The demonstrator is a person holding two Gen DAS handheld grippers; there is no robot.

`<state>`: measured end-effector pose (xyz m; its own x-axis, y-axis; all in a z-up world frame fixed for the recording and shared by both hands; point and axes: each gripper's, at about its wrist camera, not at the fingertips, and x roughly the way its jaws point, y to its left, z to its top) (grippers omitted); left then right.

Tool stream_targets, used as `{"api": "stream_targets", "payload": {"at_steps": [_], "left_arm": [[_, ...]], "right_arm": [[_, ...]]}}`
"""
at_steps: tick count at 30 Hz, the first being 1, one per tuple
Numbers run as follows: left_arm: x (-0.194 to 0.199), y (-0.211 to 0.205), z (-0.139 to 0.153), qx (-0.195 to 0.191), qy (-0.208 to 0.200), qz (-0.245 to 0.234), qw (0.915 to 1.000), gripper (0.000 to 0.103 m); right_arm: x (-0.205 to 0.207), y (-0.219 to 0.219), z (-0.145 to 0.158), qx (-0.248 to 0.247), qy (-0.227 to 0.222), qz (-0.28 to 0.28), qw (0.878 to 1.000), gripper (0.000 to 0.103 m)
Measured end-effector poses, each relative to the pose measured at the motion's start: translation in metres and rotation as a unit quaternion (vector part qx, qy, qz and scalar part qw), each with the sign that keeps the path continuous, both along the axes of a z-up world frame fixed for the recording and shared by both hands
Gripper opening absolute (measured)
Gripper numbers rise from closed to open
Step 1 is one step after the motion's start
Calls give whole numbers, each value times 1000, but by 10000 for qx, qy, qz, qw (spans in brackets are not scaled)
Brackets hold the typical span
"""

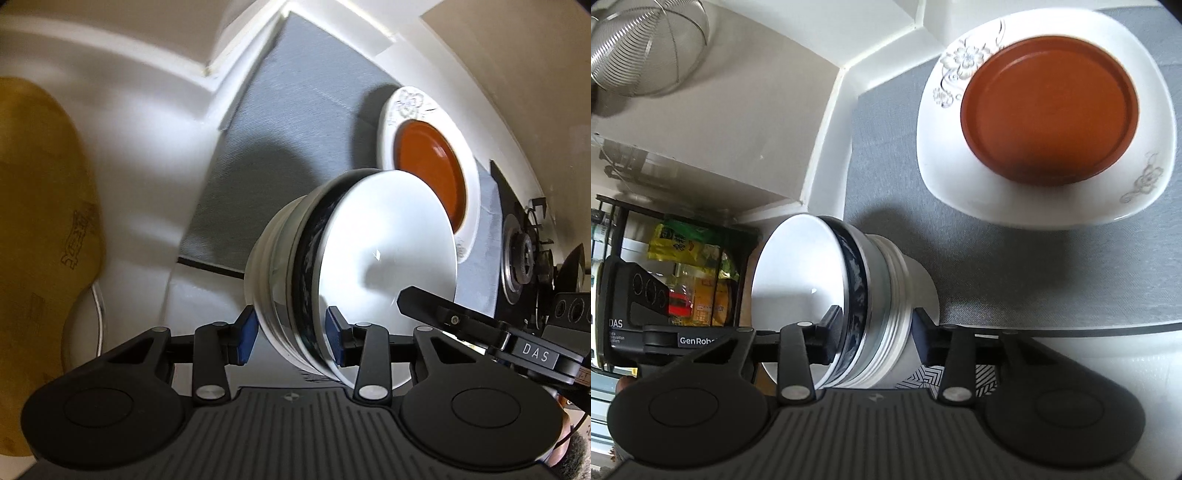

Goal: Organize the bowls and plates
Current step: 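Carry the nested bowls with both grippers over the brown-topped plate stack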

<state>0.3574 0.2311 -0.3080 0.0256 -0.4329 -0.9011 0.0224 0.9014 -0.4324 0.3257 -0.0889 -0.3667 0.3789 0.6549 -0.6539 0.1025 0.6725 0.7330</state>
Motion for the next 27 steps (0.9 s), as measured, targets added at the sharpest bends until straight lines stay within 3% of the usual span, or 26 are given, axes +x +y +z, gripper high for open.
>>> {"api": "stream_targets", "payload": {"at_steps": [17,27], "left_arm": [[30,-65,62,-121,-516,-421,9977,42],[71,-110,95,-206,-761,-729,9942,43]], "right_arm": [[-7,-61,68,-136,-524,-654,9964,45],[18,-109,103,-296,-826,-1016,9910,45]]}}
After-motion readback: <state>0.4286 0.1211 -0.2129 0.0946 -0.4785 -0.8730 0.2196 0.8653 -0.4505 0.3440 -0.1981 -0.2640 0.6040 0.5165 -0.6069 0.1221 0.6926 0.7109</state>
